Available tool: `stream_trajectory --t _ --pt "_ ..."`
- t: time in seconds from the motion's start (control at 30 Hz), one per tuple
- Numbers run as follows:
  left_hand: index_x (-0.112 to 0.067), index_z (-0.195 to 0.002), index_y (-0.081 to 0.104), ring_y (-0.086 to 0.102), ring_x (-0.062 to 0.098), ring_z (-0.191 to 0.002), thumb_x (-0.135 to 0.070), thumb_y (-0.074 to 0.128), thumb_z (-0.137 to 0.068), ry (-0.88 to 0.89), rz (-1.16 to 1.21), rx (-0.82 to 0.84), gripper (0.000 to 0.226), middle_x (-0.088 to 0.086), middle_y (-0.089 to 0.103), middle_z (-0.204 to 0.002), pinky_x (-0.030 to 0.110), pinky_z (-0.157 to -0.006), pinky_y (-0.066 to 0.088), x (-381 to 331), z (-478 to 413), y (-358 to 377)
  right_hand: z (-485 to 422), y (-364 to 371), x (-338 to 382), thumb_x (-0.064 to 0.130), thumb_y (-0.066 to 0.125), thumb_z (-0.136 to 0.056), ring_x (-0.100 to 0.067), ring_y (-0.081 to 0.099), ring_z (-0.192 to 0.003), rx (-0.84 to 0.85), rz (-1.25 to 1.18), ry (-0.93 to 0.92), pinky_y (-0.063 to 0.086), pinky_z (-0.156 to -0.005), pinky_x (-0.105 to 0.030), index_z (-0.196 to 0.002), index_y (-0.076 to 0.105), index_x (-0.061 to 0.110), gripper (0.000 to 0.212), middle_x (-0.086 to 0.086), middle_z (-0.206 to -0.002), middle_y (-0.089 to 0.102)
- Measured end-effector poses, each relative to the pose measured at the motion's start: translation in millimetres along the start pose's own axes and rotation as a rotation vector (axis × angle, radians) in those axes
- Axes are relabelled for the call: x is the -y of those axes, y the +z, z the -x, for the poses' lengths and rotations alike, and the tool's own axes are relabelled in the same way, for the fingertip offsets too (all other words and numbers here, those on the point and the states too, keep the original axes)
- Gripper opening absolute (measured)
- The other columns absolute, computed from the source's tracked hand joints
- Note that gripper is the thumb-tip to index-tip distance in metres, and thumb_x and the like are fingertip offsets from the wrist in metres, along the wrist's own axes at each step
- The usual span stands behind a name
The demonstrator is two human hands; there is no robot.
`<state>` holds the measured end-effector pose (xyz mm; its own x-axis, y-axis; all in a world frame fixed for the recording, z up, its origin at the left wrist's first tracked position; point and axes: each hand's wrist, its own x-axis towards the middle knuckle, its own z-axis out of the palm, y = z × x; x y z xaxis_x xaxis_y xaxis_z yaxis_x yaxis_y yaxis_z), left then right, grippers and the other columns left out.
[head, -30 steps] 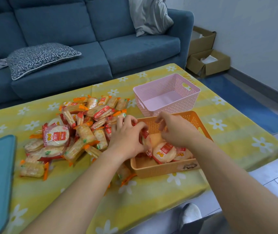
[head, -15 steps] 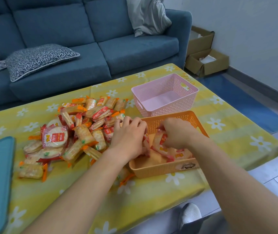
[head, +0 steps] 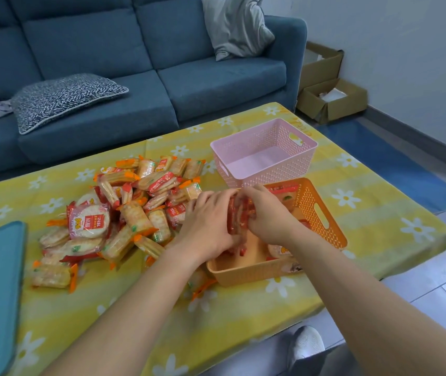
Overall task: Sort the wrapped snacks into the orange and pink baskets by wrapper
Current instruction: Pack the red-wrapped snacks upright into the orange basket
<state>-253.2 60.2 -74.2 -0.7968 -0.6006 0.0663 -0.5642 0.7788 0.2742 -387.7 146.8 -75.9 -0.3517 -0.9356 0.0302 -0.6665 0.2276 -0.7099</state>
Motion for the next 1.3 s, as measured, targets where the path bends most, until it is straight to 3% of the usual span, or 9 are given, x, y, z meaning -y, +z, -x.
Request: stream_trajectory --t 0.13,0.3,0.5,0.63,0.73,0.8,0.9,1.03,1.3 --pt "-0.036 -0.145 0.026 0.023 0.017 -0.139 -0.059 0.073 -0.073 0.05 -0.027 -0.016 0.09 -0.011 0.033 -0.152 0.042 -0.111 0.022 -2 1 3 -1 3 -2 0.0 0.067 -0.07 -0.023 0.059 -0.09 -0.112 -0.048 0.04 0.051 -0.075 -0.037 -0.089 0.053 0.019 0.031 0.003 -0.094 0.054" --pt "-0.045 -0.119 0.057 0.02 0.022 -0.141 -0.054 0.064 -0.082 0.093 -0.071 -0.001 0.038 -0.011 0.026 -0.156 0.048 -0.114 0.02 3 -1 6 -2 -26 -10 0.018 0.072 -0.076 -0.018 0.059 -0.086 -0.29 0.327 0.059 0.053 -0.066 -0.036 -0.083 0.055 0.029 0.022 0.009 -0.093 0.058" --pt "-0.045 -0.109 0.06 0.022 0.021 -0.139 -0.048 0.066 -0.08 0.076 -0.033 -0.05 0.029 -0.013 0.029 -0.153 0.049 -0.114 0.022 3 -1 12 6 -52 -33 0.039 0.082 -0.075 -0.021 0.057 -0.113 -0.068 0.564 0.22 0.055 -0.083 -0.037 -0.127 0.057 0.031 0.058 0.003 -0.128 0.053" --pt "-0.045 -0.107 0.059 0.022 0.022 -0.139 -0.047 0.065 -0.081 0.066 -0.034 -0.054 0.027 -0.013 0.029 -0.153 0.049 -0.115 0.021 3 0 13 11 -52 -34 0.018 0.073 -0.082 -0.022 0.061 -0.111 0.111 0.652 0.218 0.054 -0.077 -0.034 -0.125 0.064 0.029 0.046 0.002 -0.123 0.064" --pt "-0.045 -0.109 0.058 0.022 0.022 -0.14 -0.047 0.064 -0.083 0.066 -0.055 -0.053 0.027 -0.012 0.028 -0.154 0.049 -0.115 0.02 2 0 14 11 -46 -34 0.005 0.062 -0.085 -0.027 0.063 -0.094 0.107 0.684 0.249 0.049 -0.064 -0.032 -0.093 0.068 0.022 0.02 0.0 -0.099 0.067" --pt "-0.045 -0.11 0.058 0.021 0.022 -0.14 -0.047 0.064 -0.082 0.062 -0.055 -0.05 0.029 -0.012 0.028 -0.155 0.05 -0.116 0.02 2 1 14 8 -45 -28 0.021 0.066 -0.087 -0.025 0.061 -0.081 -0.001 0.624 0.231 0.047 -0.057 -0.032 -0.079 0.063 0.023 0.01 0.001 -0.086 0.065" --pt "-0.045 -0.112 0.058 0.019 0.022 -0.141 -0.052 0.066 -0.082 0.06 -0.076 -0.047 0.032 -0.012 0.026 -0.156 0.05 -0.116 0.019 2 0 15 5 -46 -14 0.043 0.068 -0.085 -0.022 0.062 -0.079 -0.151 0.445 0.181 0.054 -0.063 -0.034 -0.086 0.068 0.023 0.02 0.003 -0.084 0.067" --pt "-0.042 -0.123 0.054 0.019 0.021 -0.142 -0.049 0.067 -0.083 0.061 -0.098 -0.055 0.043 -0.012 0.025 -0.156 0.048 -0.117 0.019 1 0 15 6 -37 -4 0.026 0.075 -0.079 -0.023 0.066 -0.066 -0.252 0.074 0.274 0.057 -0.058 -0.039 -0.075 0.069 0.012 0.016 -0.003 -0.071 0.068" --pt "-0.03 -0.13 0.052 0.026 0.021 -0.138 -0.058 0.062 -0.082 0.086 -0.141 -0.096 0.057 -0.009 0.032 -0.153 0.046 -0.113 0.025 0 -1 16 0 -30 6 0.024 0.067 -0.081 -0.028 0.064 -0.062 -0.433 -0.114 0.292 0.051 -0.055 -0.036 -0.068 0.062 0.001 0.027 -0.012 -0.064 0.067"
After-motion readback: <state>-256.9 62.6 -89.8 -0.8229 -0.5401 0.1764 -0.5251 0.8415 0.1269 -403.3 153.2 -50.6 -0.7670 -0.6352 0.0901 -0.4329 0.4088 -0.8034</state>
